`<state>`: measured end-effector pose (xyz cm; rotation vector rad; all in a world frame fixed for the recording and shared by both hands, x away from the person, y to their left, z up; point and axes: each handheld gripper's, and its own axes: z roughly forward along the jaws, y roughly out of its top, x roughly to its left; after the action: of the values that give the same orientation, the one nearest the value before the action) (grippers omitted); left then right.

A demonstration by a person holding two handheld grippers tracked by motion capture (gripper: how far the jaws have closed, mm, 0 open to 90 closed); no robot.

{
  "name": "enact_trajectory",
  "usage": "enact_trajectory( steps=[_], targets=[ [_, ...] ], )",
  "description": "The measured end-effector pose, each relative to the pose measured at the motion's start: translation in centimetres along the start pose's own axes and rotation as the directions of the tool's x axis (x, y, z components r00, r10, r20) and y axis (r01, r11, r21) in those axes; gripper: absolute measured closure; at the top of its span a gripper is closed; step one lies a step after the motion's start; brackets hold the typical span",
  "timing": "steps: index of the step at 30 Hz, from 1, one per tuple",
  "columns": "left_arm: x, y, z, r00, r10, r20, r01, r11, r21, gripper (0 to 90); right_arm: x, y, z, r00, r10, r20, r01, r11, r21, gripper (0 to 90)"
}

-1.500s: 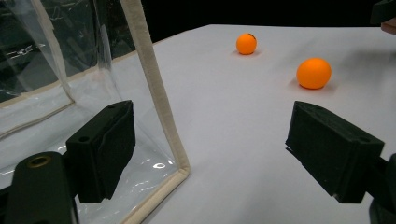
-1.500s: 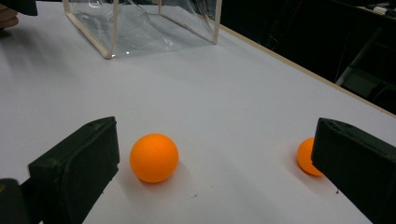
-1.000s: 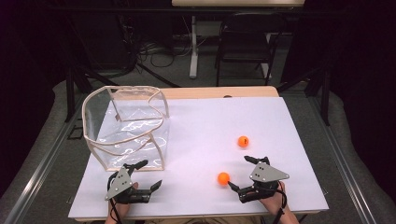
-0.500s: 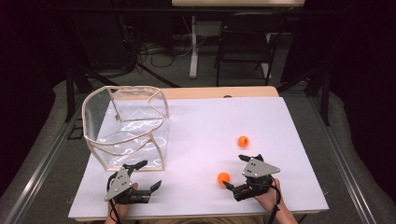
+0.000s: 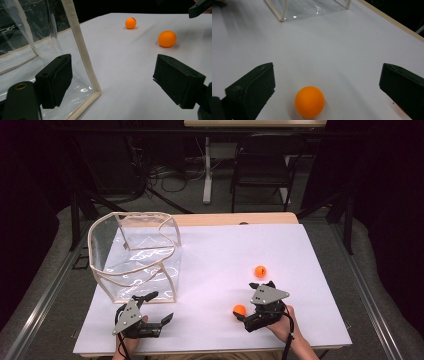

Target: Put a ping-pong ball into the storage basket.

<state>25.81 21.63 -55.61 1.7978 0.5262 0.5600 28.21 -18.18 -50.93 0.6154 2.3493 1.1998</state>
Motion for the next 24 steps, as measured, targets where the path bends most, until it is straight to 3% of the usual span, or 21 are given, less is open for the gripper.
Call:
enact_trajectory(
  steps=[7, 24],
  targets=[
    [-0.1, 0.0, 0.0, 1.0000, 0.002, -0.002, -0.002, 1.0000, 0.000, 15.7, -0.2, 0.5, 1.2, 0.9992, -0.024, -0.032, 0.026, 0.999, 0.047, 0.1],
    [-0.1, 0.1, 0.2, 1.0000, 0.004, 0.008, -0.004, 1.0000, 0.002, 15.7, -1.8, 0.5, 3.4, 0.9938, 0.012, -0.110, 0.006, 0.986, 0.166, 0.1]
  ],
)
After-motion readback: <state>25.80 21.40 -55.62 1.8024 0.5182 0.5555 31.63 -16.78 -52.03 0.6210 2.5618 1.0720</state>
